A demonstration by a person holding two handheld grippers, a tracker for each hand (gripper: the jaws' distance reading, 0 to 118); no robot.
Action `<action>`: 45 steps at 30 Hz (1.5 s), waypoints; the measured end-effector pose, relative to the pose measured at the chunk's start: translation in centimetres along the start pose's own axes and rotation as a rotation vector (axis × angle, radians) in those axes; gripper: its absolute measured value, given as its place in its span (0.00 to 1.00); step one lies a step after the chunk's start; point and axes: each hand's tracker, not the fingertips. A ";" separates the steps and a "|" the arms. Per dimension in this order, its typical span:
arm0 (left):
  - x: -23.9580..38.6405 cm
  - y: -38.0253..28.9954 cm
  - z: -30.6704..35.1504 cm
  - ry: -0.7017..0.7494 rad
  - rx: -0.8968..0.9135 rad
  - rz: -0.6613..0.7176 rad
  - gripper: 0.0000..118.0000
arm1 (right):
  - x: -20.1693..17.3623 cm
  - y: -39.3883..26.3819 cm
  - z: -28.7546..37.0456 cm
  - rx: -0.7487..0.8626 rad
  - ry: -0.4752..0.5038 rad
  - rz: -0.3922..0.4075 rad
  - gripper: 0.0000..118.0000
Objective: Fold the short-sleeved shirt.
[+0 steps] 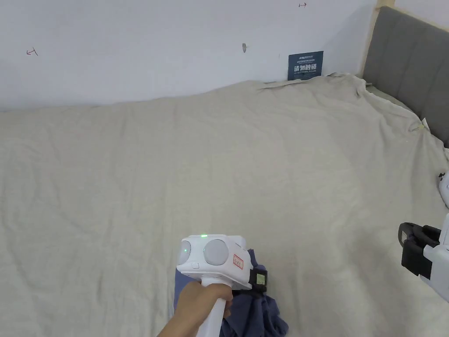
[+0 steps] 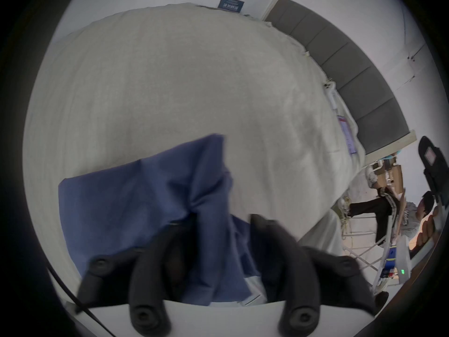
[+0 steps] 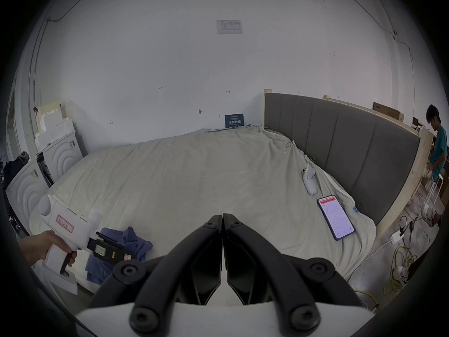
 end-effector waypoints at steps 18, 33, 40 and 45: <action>-4.7 -4.5 9.1 0.211 0.464 -0.127 0.42 | -0.7 0.3 0.3 0.010 0.005 0.008 0.00; -2.4 -8.6 0.2 0.154 0.410 -0.163 0.00 | -0.3 -0.1 0.4 0.000 0.002 -0.002 0.00; 0.9 -8.7 -2.5 0.102 0.388 -0.176 0.00 | 1.1 -0.3 0.7 -0.006 -0.023 -0.014 0.00; 2.6 -8.5 -4.3 0.073 0.361 -0.186 0.00 | 1.7 -0.5 0.8 -0.013 -0.035 -0.020 0.00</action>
